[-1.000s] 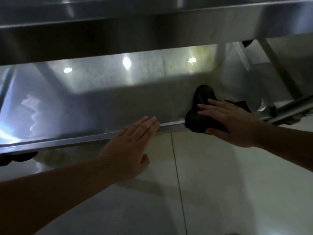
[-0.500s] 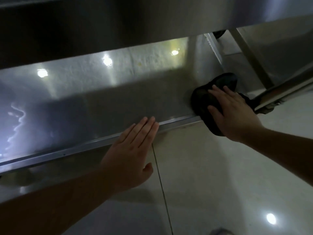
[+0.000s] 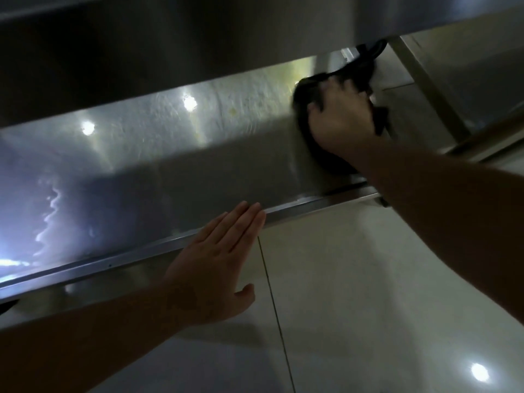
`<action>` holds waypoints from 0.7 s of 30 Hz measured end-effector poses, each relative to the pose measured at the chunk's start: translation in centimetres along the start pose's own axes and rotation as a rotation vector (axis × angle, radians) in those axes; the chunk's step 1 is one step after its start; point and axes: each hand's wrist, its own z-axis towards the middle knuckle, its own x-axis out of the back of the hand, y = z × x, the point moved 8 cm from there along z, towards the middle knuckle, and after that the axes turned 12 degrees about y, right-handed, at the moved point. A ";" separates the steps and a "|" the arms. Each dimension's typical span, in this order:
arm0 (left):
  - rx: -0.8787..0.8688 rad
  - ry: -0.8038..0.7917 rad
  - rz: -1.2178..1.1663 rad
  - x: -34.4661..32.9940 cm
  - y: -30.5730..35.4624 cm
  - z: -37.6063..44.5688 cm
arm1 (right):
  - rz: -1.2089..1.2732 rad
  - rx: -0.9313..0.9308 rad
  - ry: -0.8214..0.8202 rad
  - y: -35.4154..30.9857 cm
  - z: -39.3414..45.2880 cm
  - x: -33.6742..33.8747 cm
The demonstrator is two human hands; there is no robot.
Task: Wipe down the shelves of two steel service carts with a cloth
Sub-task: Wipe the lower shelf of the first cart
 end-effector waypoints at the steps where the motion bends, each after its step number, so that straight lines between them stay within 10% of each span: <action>1: -0.001 -0.006 -0.002 0.0 -0.1 0.0 | 0.033 0.103 -0.016 -2.4 -2.0 -0.4; 7: -0.017 -0.012 0.039 -0.3 0.1 -0.3 | 0.133 0.604 -0.260 -7.4 -10.9 -2.4; 15: -0.027 0.003 -0.003 -0.2 0.3 0.3 | -0.065 -0.069 0.028 8.1 -0.7 1.1; 21: -0.013 -0.040 0.011 -0.4 0.2 -0.3 | -0.034 -0.112 -0.001 -2.7 -0.3 -2.3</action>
